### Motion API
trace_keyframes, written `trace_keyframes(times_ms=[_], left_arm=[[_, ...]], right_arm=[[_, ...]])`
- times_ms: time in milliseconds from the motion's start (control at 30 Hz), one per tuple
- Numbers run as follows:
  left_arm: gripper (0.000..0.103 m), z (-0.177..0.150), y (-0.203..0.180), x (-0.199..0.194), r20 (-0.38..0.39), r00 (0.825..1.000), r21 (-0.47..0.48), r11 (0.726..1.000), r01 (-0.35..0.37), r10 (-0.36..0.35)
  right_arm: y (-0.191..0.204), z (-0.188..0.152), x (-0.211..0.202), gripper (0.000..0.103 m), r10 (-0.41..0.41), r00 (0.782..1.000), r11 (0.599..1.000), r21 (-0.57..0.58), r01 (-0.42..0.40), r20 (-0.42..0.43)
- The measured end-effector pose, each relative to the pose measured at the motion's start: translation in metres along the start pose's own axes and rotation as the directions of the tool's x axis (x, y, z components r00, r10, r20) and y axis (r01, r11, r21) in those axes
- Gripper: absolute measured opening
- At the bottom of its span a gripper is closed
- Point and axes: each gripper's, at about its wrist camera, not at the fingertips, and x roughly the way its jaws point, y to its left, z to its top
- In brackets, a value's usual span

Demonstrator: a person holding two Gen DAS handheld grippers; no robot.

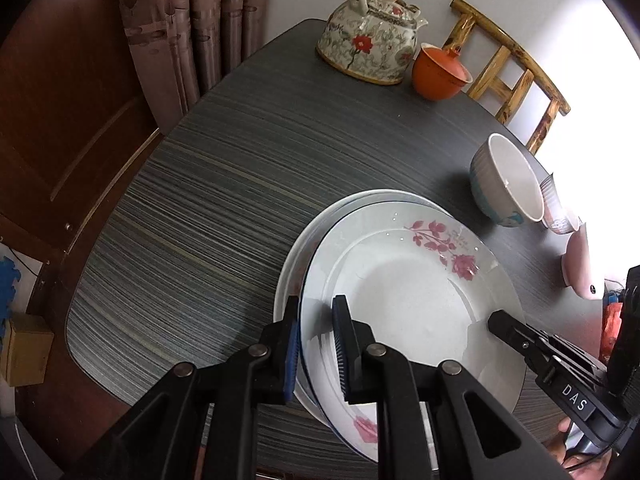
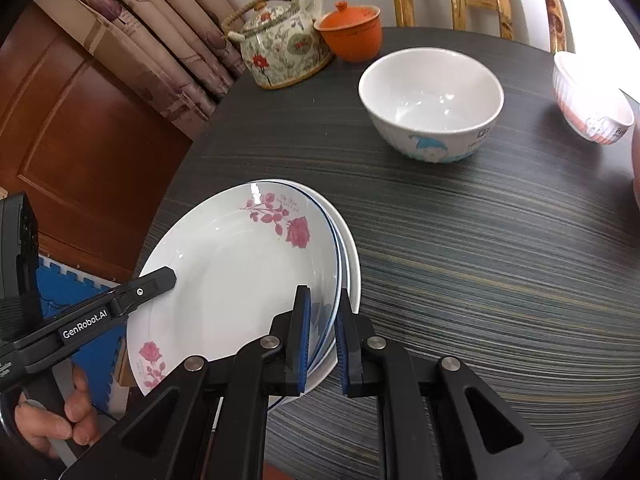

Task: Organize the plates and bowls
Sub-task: 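Lower the second rose plate onto the plate stack with both tools, then open both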

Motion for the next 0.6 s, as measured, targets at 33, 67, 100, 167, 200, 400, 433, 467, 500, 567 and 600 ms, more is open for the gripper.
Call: trace_keyframes(times_ms=[33, 67, 100, 167, 200, 400, 433, 467, 500, 567, 600], left_arm=[[0.016, 0.000, 0.001, 0.002, -0.004, 1.000, 0.003, 1.000, 0.000, 0.000], [0.016, 0.000, 0.001, 0.002, -0.002, 1.000, 0.005, 1.000, 0.005, -0.005], [0.016, -0.001, 0.002, 0.002, -0.001, 1.000, 0.010, 1.000, 0.006, -0.006], [0.016, 0.000, 0.002, 0.003, -0.001, 1.000, 0.012, 1.000, 0.006, -0.006], [0.016, 0.001, 0.001, 0.003, -0.005, 1.000, 0.016, 1.000, 0.005, -0.005], [0.016, 0.001, -0.004, 0.009, -0.046, 0.999, 0.046, 0.999, -0.005, 0.007], [0.017, 0.000, -0.005, 0.009, -0.042, 0.999, 0.051, 0.999, -0.010, 0.012], [0.017, 0.001, -0.005, 0.009, -0.044, 0.999, 0.054, 0.998, -0.012, 0.014], [0.017, 0.001, -0.005, 0.009, -0.047, 0.999, 0.056, 0.998, -0.013, 0.016], [0.017, 0.002, -0.006, 0.009, -0.054, 0.998, 0.065, 0.998, -0.018, 0.021], [0.017, 0.002, -0.007, 0.009, -0.059, 0.998, 0.070, 0.997, -0.022, 0.026]], right_arm=[[0.000, 0.000, 0.003, 0.012, -0.002, 1.000, 1.000, 0.000, 0.002, -0.005], [0.000, -0.001, 0.004, 0.012, -0.003, 1.000, 1.000, 0.000, 0.003, -0.007], [0.001, -0.002, 0.007, 0.012, -0.004, 1.000, 1.000, 0.000, 0.004, -0.010], [-0.001, -0.002, 0.010, 0.013, -0.006, 1.000, 1.000, 0.003, 0.007, -0.017], [-0.001, -0.002, 0.010, 0.013, -0.009, 1.000, 1.000, -0.001, 0.009, -0.012], [0.001, 0.002, 0.011, 0.014, -0.027, 0.999, 0.999, -0.023, 0.027, -0.031], [0.002, 0.003, 0.012, 0.014, -0.037, 0.999, 0.999, -0.030, 0.036, -0.035], [0.002, 0.003, 0.012, 0.015, -0.042, 0.998, 0.999, -0.036, 0.041, -0.039], [0.002, 0.002, 0.012, 0.015, -0.044, 0.998, 0.998, -0.034, 0.043, -0.047], [0.001, 0.001, 0.013, 0.016, -0.035, 0.998, 0.999, -0.035, 0.034, -0.050], [0.001, 0.002, 0.013, 0.016, -0.036, 0.998, 0.999, -0.037, 0.034, -0.052]])
